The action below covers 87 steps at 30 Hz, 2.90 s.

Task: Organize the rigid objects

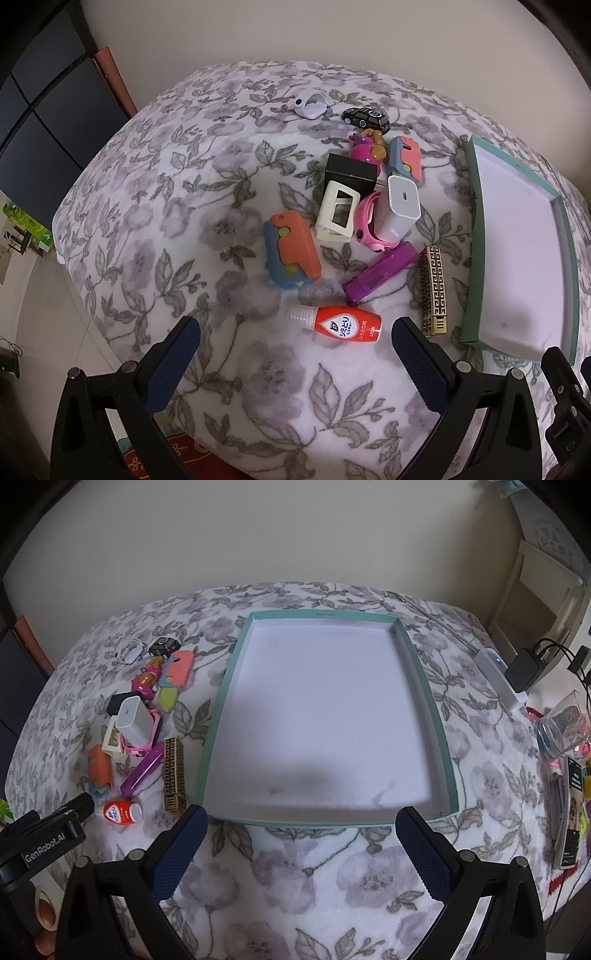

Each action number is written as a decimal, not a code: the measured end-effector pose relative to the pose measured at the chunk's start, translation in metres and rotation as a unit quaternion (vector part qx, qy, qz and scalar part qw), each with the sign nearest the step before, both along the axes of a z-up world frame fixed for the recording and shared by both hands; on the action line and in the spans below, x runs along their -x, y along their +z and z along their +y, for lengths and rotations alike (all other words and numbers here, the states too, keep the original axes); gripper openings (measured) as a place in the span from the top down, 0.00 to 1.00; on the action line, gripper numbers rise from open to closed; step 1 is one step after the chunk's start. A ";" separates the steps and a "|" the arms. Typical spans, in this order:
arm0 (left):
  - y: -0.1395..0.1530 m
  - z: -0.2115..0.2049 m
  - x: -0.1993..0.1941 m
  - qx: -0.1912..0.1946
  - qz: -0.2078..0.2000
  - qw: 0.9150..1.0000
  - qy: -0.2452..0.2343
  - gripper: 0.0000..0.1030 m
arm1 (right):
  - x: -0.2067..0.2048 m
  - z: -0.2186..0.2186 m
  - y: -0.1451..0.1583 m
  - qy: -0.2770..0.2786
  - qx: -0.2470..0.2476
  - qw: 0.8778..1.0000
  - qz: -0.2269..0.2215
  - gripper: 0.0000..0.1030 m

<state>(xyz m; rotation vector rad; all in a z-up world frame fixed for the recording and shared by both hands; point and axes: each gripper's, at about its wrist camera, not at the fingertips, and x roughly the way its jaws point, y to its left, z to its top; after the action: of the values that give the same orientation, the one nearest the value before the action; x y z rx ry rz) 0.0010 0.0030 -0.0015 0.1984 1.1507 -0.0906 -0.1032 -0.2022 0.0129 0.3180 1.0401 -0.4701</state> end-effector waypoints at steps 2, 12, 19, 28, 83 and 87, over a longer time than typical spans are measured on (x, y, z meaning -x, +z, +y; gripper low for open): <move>0.000 0.001 0.000 0.000 0.001 1.000 0.001 0.00 | -0.001 0.001 0.000 0.001 0.002 1.000 0.002 0.00; -0.002 0.002 -0.001 0.002 0.004 1.000 0.002 0.00 | -0.002 0.001 -0.002 0.003 0.004 1.000 0.007 0.00; -0.002 0.002 -0.001 0.002 0.005 1.000 0.002 0.00 | -0.002 0.001 -0.004 0.003 0.005 1.000 0.010 0.00; -0.003 0.001 0.000 0.003 0.005 1.000 0.002 0.00 | -0.003 0.002 -0.005 0.005 0.007 1.000 0.014 0.00; 0.018 0.020 -0.027 0.045 -0.013 0.999 -0.006 0.00 | -0.037 0.028 0.012 0.063 -0.012 0.997 -0.035 0.00; 0.006 0.029 -0.042 0.058 0.007 0.998 -0.004 0.00 | -0.057 0.046 0.009 0.090 -0.017 0.995 -0.037 0.02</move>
<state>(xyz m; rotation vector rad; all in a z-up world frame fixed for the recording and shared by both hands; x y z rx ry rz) 0.0430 0.0319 0.0050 0.1001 1.1549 -0.1649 -0.0466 -0.1565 0.0216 0.2674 0.9955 -0.2758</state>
